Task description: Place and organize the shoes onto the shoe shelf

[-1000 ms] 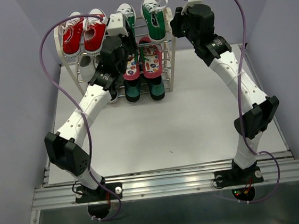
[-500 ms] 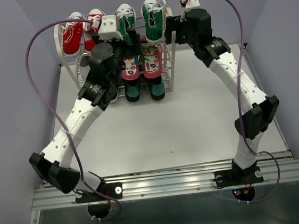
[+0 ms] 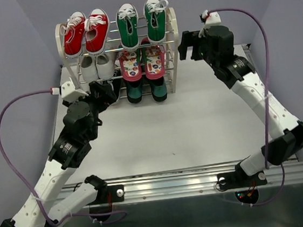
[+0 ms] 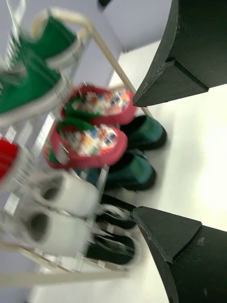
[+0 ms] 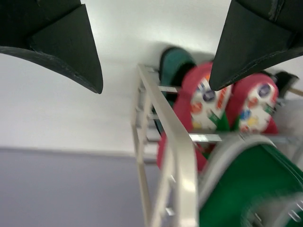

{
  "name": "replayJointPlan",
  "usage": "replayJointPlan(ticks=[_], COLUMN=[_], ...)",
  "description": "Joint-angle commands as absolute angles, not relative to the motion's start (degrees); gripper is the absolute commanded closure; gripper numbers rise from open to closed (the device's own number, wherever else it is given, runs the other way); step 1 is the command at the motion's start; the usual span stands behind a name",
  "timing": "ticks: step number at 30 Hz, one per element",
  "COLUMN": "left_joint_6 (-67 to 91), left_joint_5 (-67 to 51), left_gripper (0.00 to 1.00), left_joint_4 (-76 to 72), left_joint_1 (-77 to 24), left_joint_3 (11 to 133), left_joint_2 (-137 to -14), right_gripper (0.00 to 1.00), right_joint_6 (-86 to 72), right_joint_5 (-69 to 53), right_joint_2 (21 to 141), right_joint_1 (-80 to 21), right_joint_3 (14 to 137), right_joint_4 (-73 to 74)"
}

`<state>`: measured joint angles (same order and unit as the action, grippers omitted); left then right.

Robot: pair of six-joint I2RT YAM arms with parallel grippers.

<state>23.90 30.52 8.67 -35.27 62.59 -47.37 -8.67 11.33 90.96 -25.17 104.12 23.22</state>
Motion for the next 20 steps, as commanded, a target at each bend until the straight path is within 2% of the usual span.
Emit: replayJointPlan(ticks=[1,5,7,9,13,20], left_joint_6=[42.69,57.28,60.98,61.26,60.3,59.06], left_joint_5=[42.17,47.72,47.64,46.68,45.35,45.88], left_gripper=[0.01,0.01,0.01,0.01,0.01,0.01], left_joint_4=[25.29,35.67,35.43,33.06,27.16,27.77], left_joint_1=[-35.51,-35.42,-35.42,-35.33,-35.33,-35.42], left_joint_3=[54.77,47.21,43.01,40.44,36.57,37.7], left_joint_2=[-45.1,-41.41,-39.82,-37.1,-33.32,-34.18], right_gripper=[0.0,0.0,0.0,0.0,0.0,0.0], right_joint_6=[-15.45,-25.89,-28.99,-29.88,-29.36,-30.06], right_joint_5=[19.06,25.39,28.02,27.6,28.56,31.64], right_joint_2=[79.65,68.58,63.84,61.88,60.65,59.68], right_joint_1=[-25.4,-25.4,-25.4,-25.4,-25.4,-25.4], right_joint_3=[86.79,65.61,54.91,49.68,46.58,46.58], right_joint_4=[19.43,12.5,10.64,8.44,11.07,11.25])
